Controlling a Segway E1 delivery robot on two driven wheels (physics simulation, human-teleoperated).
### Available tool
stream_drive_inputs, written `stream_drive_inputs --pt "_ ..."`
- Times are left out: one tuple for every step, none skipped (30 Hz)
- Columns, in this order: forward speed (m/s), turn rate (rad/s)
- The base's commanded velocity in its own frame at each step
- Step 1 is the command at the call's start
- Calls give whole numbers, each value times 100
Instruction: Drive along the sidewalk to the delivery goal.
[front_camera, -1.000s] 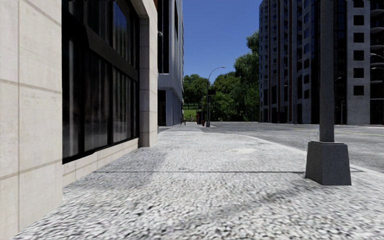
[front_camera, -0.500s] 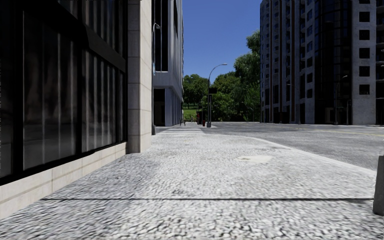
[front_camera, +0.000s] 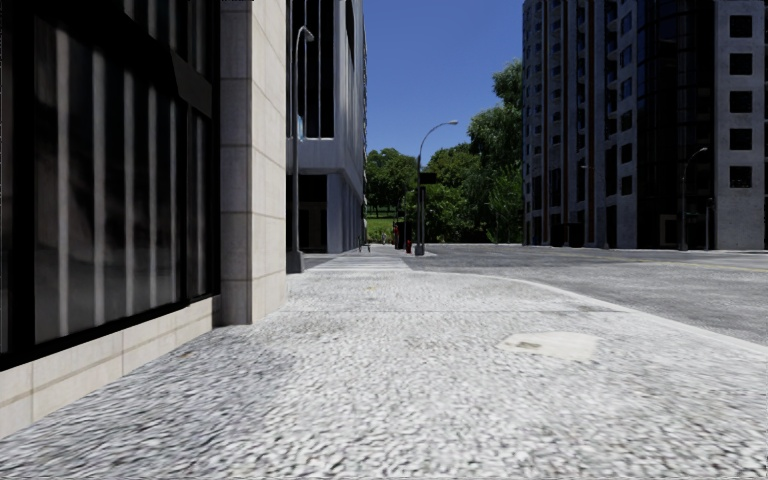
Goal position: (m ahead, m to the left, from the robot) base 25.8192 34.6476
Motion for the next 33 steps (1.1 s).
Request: stream_drive_inputs --pt "200 0" --pt "200 0" --pt "200 0" --pt "200 0" --pt "200 0" --pt "200 0" --pt "200 0" --pt "200 0" --pt "200 0" --pt "200 0" --pt "200 0" --pt "200 0" --pt "200 0" --pt "200 0" --pt "200 0" --pt "200 0" --pt "200 0" --pt "200 0" --pt "200 0" --pt "200 0" --pt "200 0" --pt "200 0" --pt "200 0" --pt "200 0" --pt "200 0" --pt "200 0" --pt "200 0" --pt "200 0" --pt "200 0" --pt "200 0" --pt "200 0" --pt "200 0" --pt "200 0"
